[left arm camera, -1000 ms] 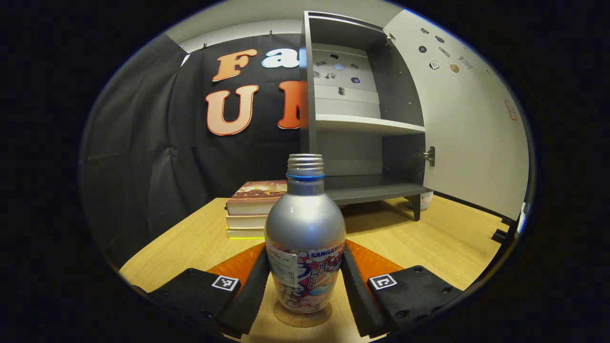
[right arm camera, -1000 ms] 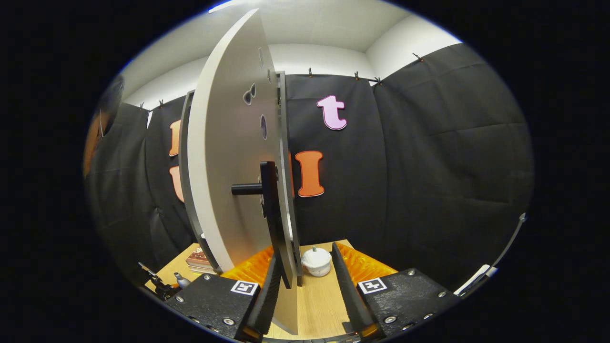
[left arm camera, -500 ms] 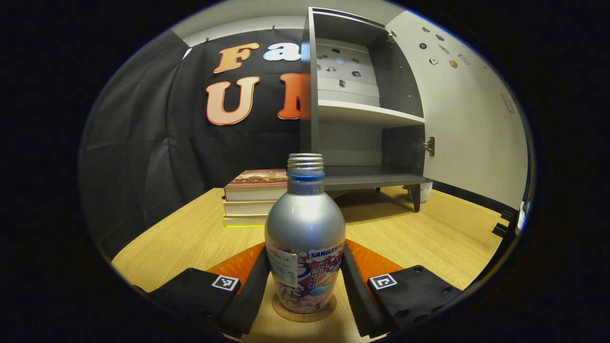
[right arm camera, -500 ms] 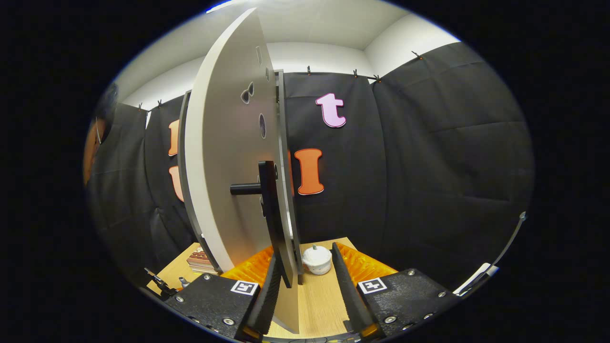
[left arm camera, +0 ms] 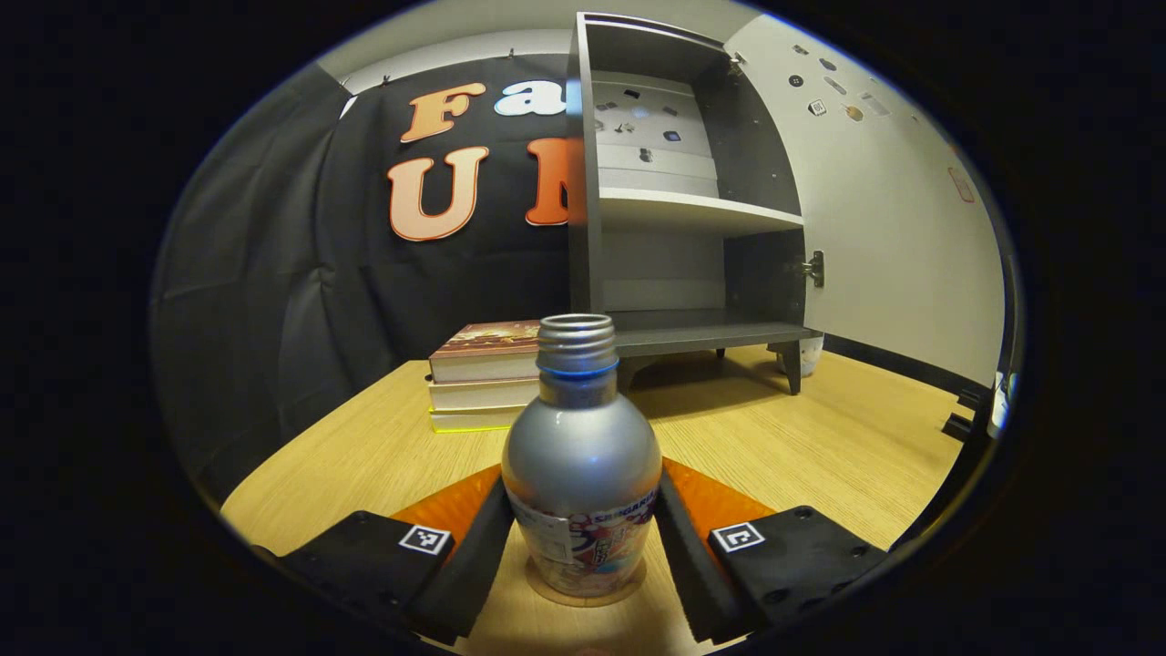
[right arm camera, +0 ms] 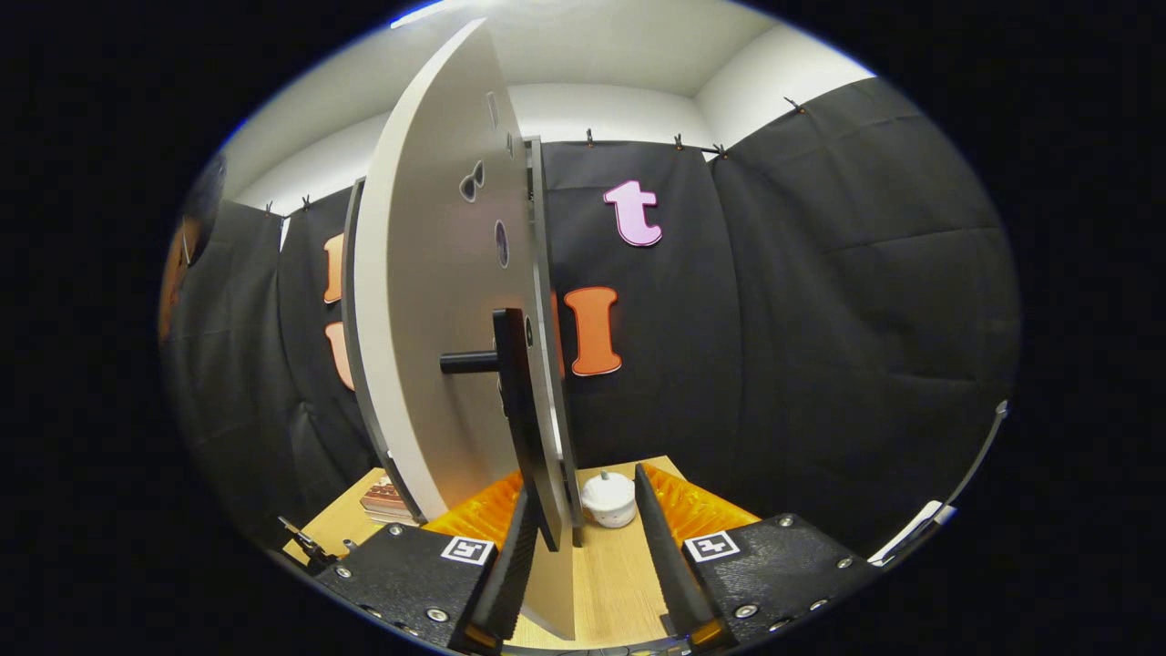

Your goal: Open the cabinet door with the right hand, grasp the bottle in the cabinet with the left hand and place it on the coaster, then close the cabinet door with the right hand.

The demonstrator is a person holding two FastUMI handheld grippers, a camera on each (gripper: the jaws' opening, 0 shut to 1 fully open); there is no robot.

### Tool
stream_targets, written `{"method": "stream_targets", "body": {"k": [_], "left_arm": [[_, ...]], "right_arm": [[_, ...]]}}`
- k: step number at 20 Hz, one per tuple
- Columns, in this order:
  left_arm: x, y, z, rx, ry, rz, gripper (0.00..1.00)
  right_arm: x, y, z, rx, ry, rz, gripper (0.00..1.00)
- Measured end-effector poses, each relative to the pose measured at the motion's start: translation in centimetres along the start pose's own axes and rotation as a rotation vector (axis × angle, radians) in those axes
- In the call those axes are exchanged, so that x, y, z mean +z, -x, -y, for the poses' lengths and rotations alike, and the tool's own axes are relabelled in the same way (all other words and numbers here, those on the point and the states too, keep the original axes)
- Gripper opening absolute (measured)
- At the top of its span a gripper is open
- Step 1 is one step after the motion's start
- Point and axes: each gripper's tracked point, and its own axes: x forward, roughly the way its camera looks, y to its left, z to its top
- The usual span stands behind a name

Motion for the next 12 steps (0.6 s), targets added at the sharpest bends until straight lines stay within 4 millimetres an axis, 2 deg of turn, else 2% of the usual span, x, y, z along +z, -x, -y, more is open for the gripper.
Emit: {"method": "stream_targets", "body": {"k": [1,2,4,5,6,9,10,11,12], "left_arm": [[0.3,0.2,0.0,0.005,-0.009,-0.002,0.89],[0.8,0.6,0.1,0.004,-0.013,0.000,0.89],[1.6,1.0,0.2,0.006,-0.029,-0.019,0.89],[2.0,1.2,0.4,0.002,-0.029,-0.025,0.93],[2.9,1.4,0.5,-0.002,-0.030,-0.025,0.99],[5.0,1.8,0.4,0.016,-0.049,-0.023,0.98],[5.7,2.0,0.3,0.025,-0.044,-0.024,0.98],[6.4,2.2,0.2,0.032,-0.038,-0.026,0.98],[7.0,2.3,0.2,0.037,-0.028,-0.029,0.97]], "right_arm": [[0.0,-0.1,-0.1,0.004,0.000,0.002,0.67],[0.0,-0.1,0.0,0.007,-0.004,0.008,0.62],[0.0,0.0,-0.1,0.015,-0.024,0.021,0.62],[0.0,-0.1,0.0,0.020,-0.029,0.026,0.58],[0.0,-0.1,0.0,0.024,-0.029,0.029,0.58],[0.1,0.1,0.1,0.031,-0.001,0.030,0.64],[0.0,0.3,0.1,0.035,0.006,0.027,0.70],[-0.1,0.5,0.2,0.038,0.005,0.025,0.65],[0.0,1.0,0.3,0.042,-0.002,0.026,0.70]]}}
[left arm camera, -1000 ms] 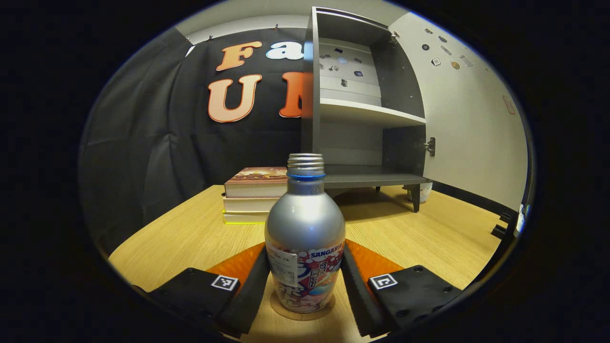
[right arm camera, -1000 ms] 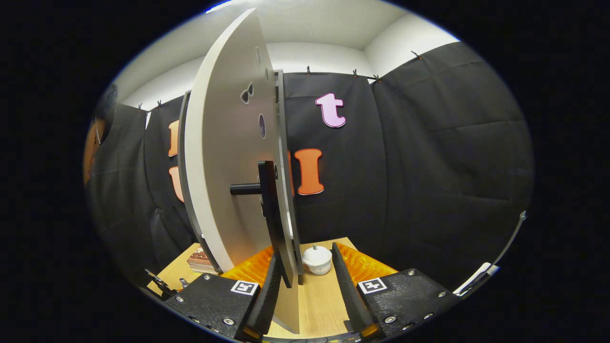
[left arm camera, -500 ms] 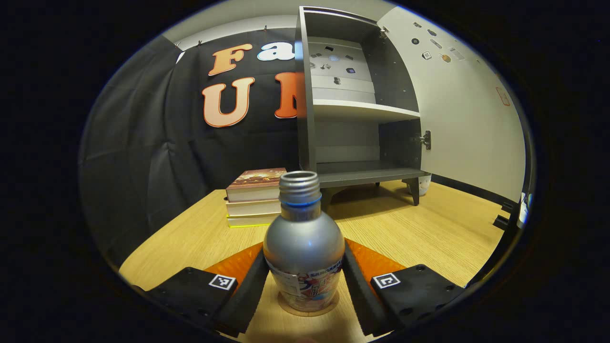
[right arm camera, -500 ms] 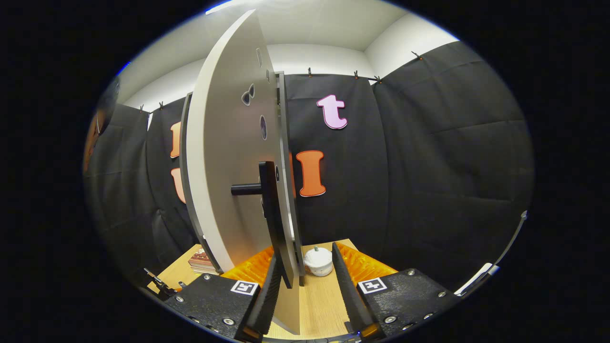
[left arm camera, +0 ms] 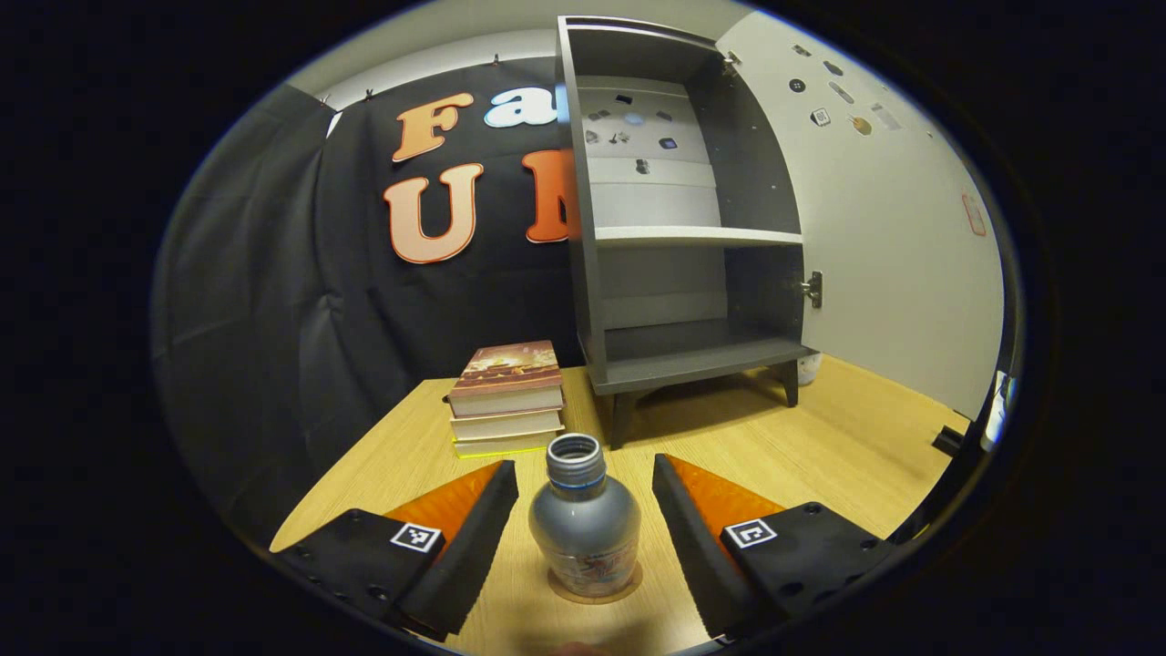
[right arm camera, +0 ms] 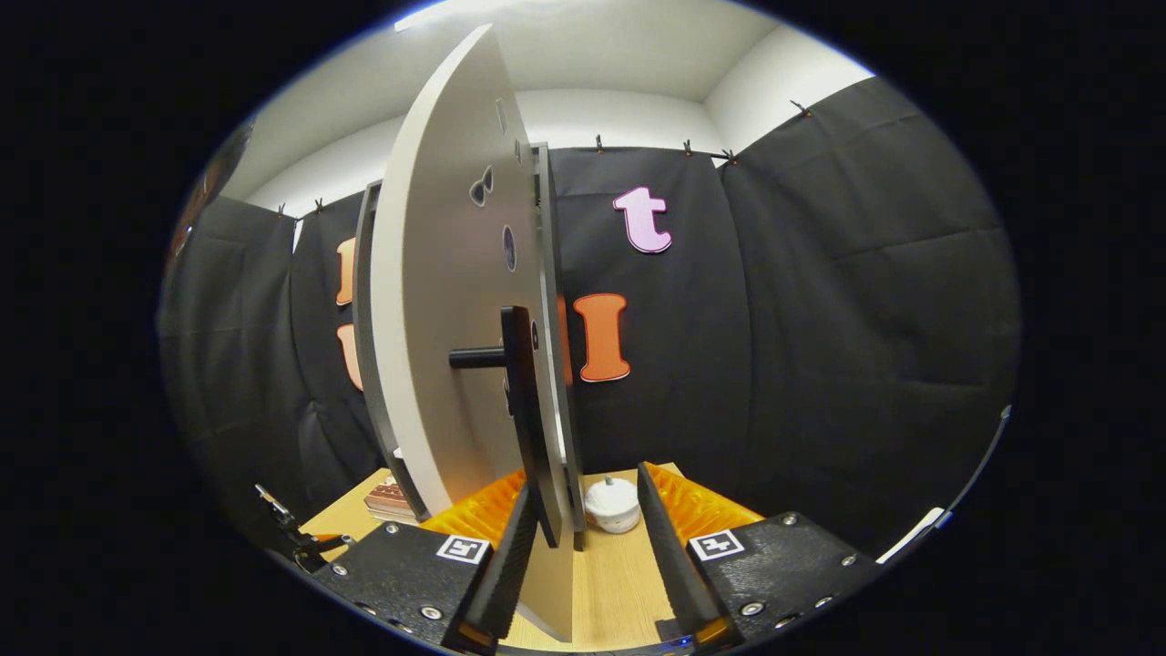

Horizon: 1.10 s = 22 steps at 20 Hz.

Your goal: Open the cabinet door with the right hand, grasp the bottle in the cabinet with the left hand and place it on the coaster, then close the cabinet door with the right hand.

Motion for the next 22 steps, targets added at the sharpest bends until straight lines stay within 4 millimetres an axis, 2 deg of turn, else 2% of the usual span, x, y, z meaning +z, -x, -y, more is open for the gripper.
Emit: {"method": "stream_targets", "body": {"k": [1,3,5,6,8,9,10,11,13,15,19,21,22], "left_arm": [[0.8,0.1,0.2,-0.002,0.014,-0.005,0.97],[2.9,0.2,0.3,0.002,0.022,0.005,0.98],[5.2,0.1,0.7,-0.004,0.012,0.023,0.98],[5.7,-0.1,1.2,-0.014,0.007,0.019,0.97],[7.3,-0.4,1.8,-0.017,-0.004,0.024,0.97],[8.3,-0.5,2.1,-0.017,-0.007,0.034,0.98],[8.9,-0.5,2.3,-0.013,-0.005,0.040,0.97],[9.6,-0.6,2.7,-0.010,0.001,0.041,0.97],[10.8,-1.0,2.9,0.005,0.026,0.044,0.97],[11.5,-1.4,3.6,0.014,0.047,0.030,0.97],[14.2,-1.7,4.4,0.038,0.045,0.059,0.97],[15.5,-1.6,4.6,0.049,0.043,0.074,0.97],[16.1,-1.6,4.5,0.062,0.043,0.082,0.97]], "right_arm": [[-0.1,0.4,0.0,0.007,-0.006,0.000,0.66],[-0.4,1.3,0.0,0.033,-0.012,-0.006,0.67],[-1.0,1.4,-0.2,0.066,0.009,-0.031,0.69],[-1.0,1.5,-0.4,0.083,0.013,-0.036,0.65],[-0.6,1.7,-0.6,0.111,0.007,-0.024,0.73],[-0.3,1.9,-0.3,0.117,0.003,-0.014,0.73],[0.0,2.1,0.3,0.119,0.000,-0.006,0.79],[0.6,2.3,1.2,0.115,-0.002,0.009,0.74],[1.7,2.7,3.5,0.082,-0.006,0.047,0.74],[2.6,2.5,4.5,0.080,-0.027,0.094,0.74],[2.0,0.9,4.3,0.156,-0.037,0.097,0.74],[1.7,0.4,3.3,0.233,-0.048,0.085,0.74],[1.8,0.2,2.6,0.282,-0.076,0.087,0.79]]}}
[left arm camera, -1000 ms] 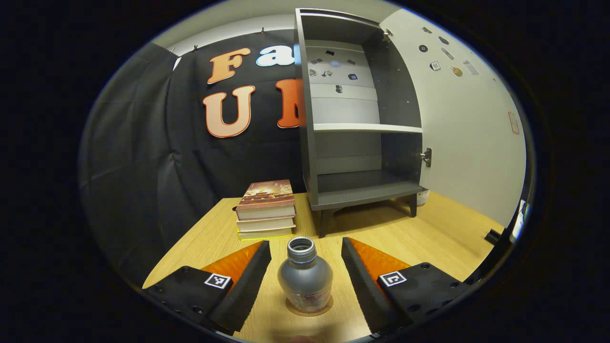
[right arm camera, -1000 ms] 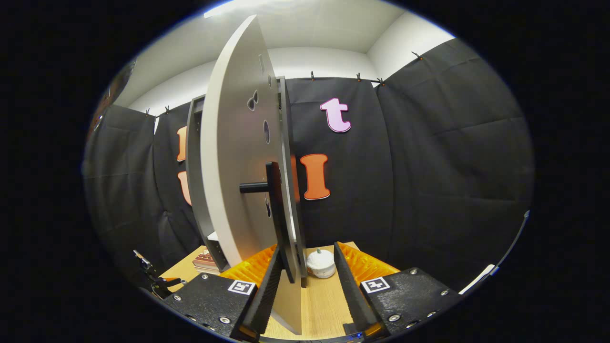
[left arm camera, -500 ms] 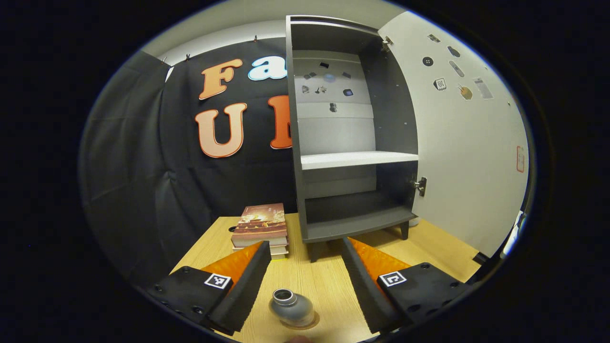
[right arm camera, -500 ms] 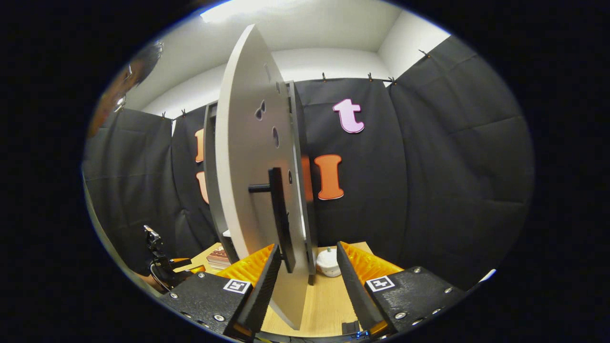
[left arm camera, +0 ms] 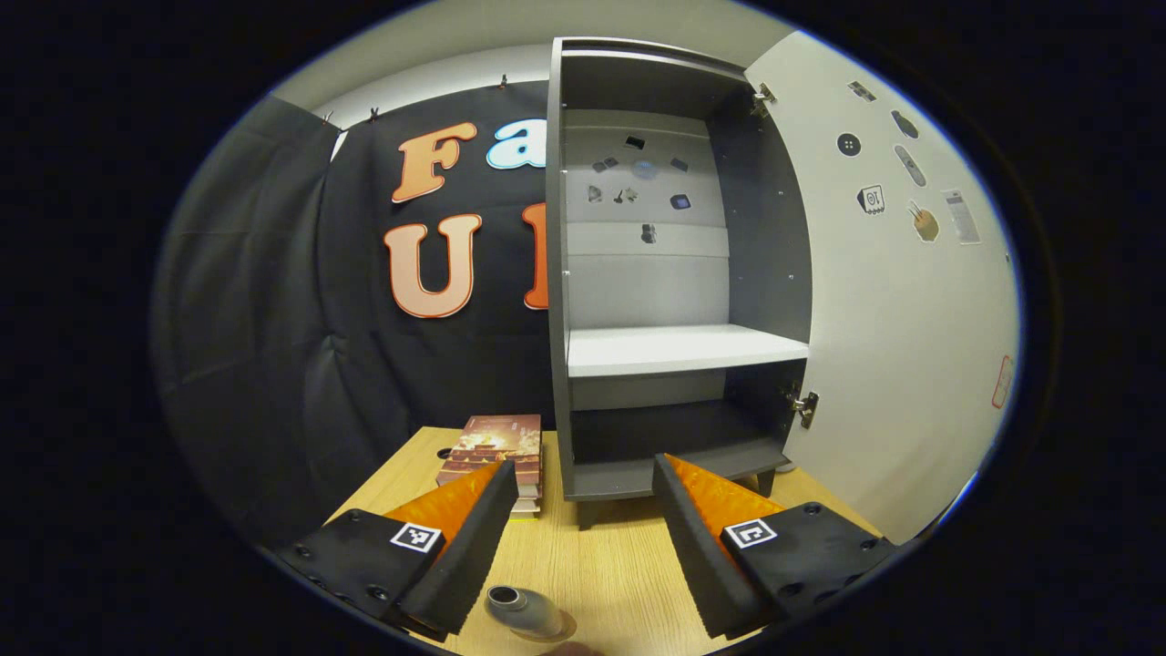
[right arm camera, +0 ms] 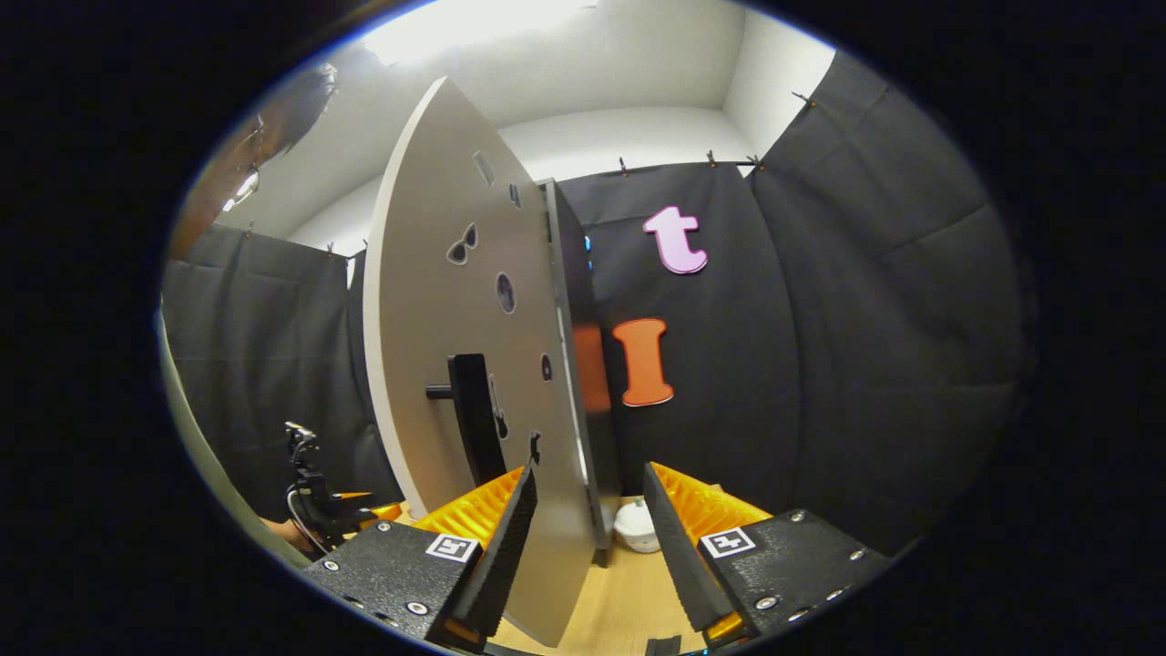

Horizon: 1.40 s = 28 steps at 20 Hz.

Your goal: Open the cabinet door with the right hand, grasp the bottle in the cabinet with the left hand and place it on the coaster, then close the cabinet door with the right hand.

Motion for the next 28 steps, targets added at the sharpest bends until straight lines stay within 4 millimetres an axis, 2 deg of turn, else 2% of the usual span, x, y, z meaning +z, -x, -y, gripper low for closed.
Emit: {"method": "stream_targets", "body": {"k": [1,4,6,15,18,23,28], "left_arm": [[0.5,-0.1,-0.1,0.016,-0.004,0.003,0.97],[1.9,0.2,0.1,0.059,-0.003,0.016,0.97],[2.4,0.4,0.3,0.080,-0.001,0.020,0.96],[6.1,2.3,0.3,0.175,0.013,0.056,0.97],[6.7,3.4,-0.5,0.204,0.031,0.049,0.96],[8.8,4.4,-3.7,0.225,0.100,0.072,0.97],[10.8,5.3,-8.9,0.264,0.125,0.110,0.96]], "right_arm": [[-0.1,-0.3,-0.6,0.044,-0.029,0.003,0.74],[0.7,-0.4,-0.4,0.101,-0.052,0.025,0.74],[1.2,-0.5,-1.1,0.167,-0.097,0.035,0.75],[0.5,0.1,-2.9,0.443,-0.135,-0.020,0.77],[0.5,0.1,-3.9,0.512,-0.152,-0.033,0.77],[-0.3,0.4,-4.9,0.599,-0.145,-0.058,0.77],[-1.2,0.3,-5.6,0.633,-0.111,-0.073,0.77]]}}
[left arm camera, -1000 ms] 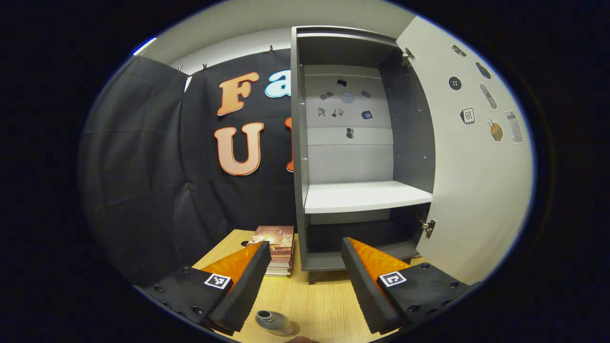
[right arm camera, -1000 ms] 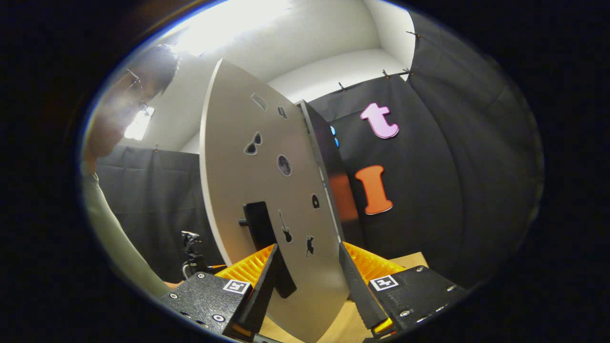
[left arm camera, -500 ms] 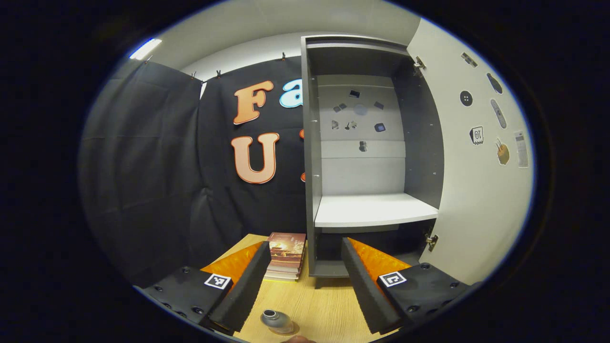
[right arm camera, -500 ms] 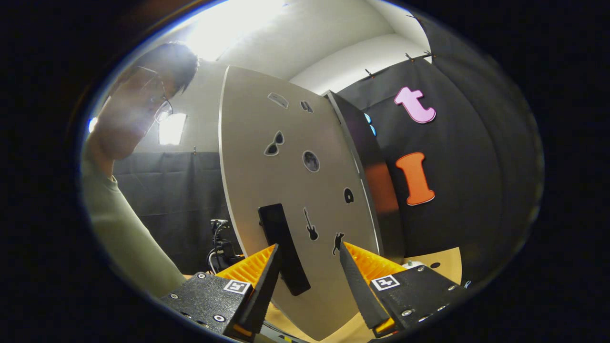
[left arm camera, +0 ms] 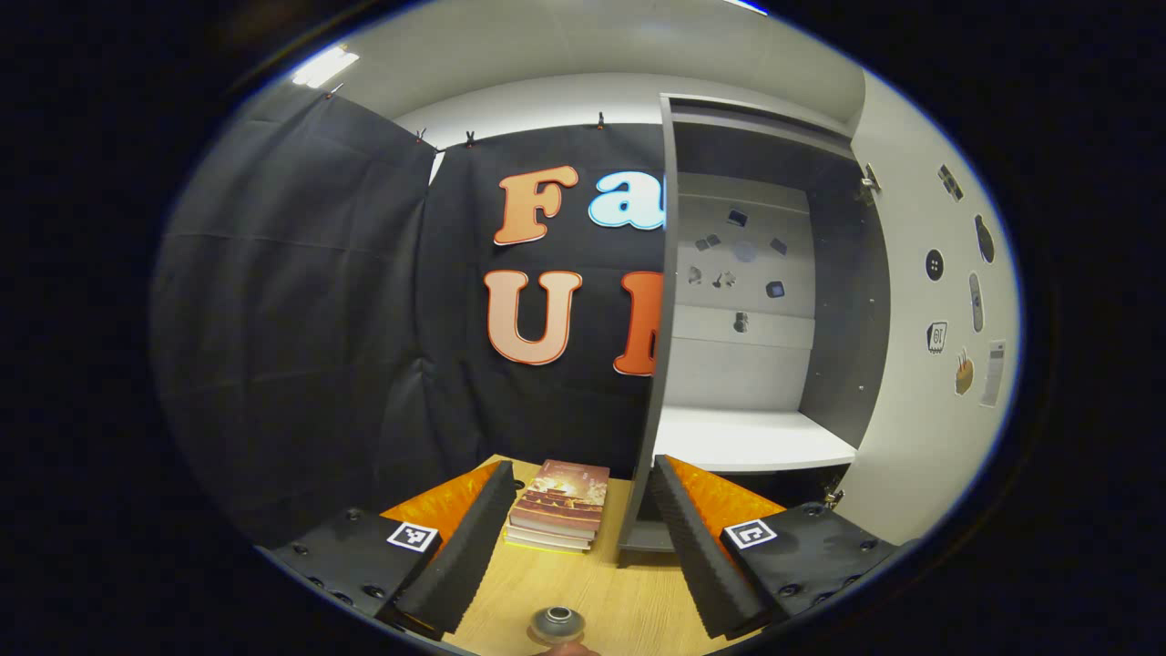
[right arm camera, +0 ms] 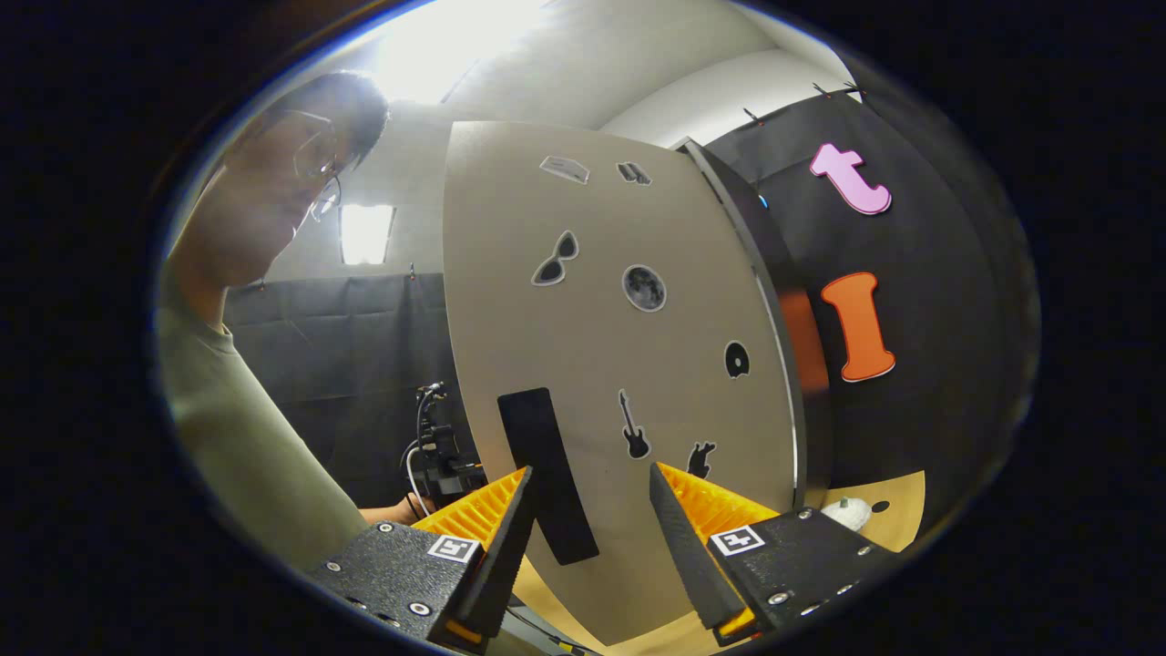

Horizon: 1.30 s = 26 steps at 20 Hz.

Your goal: Open the cabinet door with the right hand, grasp the bottle in the cabinet with the left hand and place it on the coaster, then close the cabinet door with the right hand.

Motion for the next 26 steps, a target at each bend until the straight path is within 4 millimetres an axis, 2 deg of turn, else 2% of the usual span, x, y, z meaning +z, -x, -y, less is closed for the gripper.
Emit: {"method": "stream_targets", "body": {"k": [2,3,4,6,8,11,13,16,20,21,24,26], "left_arm": [[1.4,-0.5,-2.3,0.023,-0.047,0.036,1.00],[1.8,-0.8,-3.2,0.030,-0.061,0.044,0.94],[1.9,-1.1,-3.9,0.031,-0.065,0.045,0.97],[2.2,-1.6,-5.3,0.037,-0.052,0.039,0.94],[2.5,-2.1,-6.6,0.050,-0.044,0.047,0.97],[3.2,-2.8,-8.4,0.064,-0.040,0.060,0.94],[3.5,-3.2,-9.2,0.059,-0.029,0.066,0.94],[4.1,-3.4,-10.5,0.054,-0.013,0.073,0.94],[4.4,-3.4,-12.2,0.055,-0.012,0.082,0.97],[4.7,-3.3,-12.5,0.053,-0.015,0.086,0.94],[5.6,-3.1,-13.6,0.058,-0.031,0.101,0.94],[6.1,-2.8,-14.3,0.063,-0.030,0.111,0.97]], "right_arm": [[-0.1,0.0,0.4,-0.001,0.023,-0.003,0.77],[-0.2,-0.1,0.3,0.001,0.025,-0.007,0.77],[-0.3,-0.2,0.2,0.004,0.022,-0.009,0.77],[-0.2,-0.5,-0.1,0.008,0.005,-0.019,0.77],[0.2,-1.2,0.6,-0.026,0.009,0.004,0.77],[1.5,-2.6,1.6,-0.080,0.016,0.057,0.77],[1.8,-3.4,1.5,-0.081,0.028,0.068,0.77],[1.0,-4.5,0.9,-0.079,0.078,0.029,0.78],[0.9,-4.7,0.7,-0.148,0.161,0.026,0.78],[0.9,-4.7,0.8,-0.172,0.187,0.020,0.77],[0.0,-5.3,1.6,-0.236,0.236,-0.020,0.78],[-0.6,-6.3,1.7,-0.254,0.245,-0.042,0.77]]}}
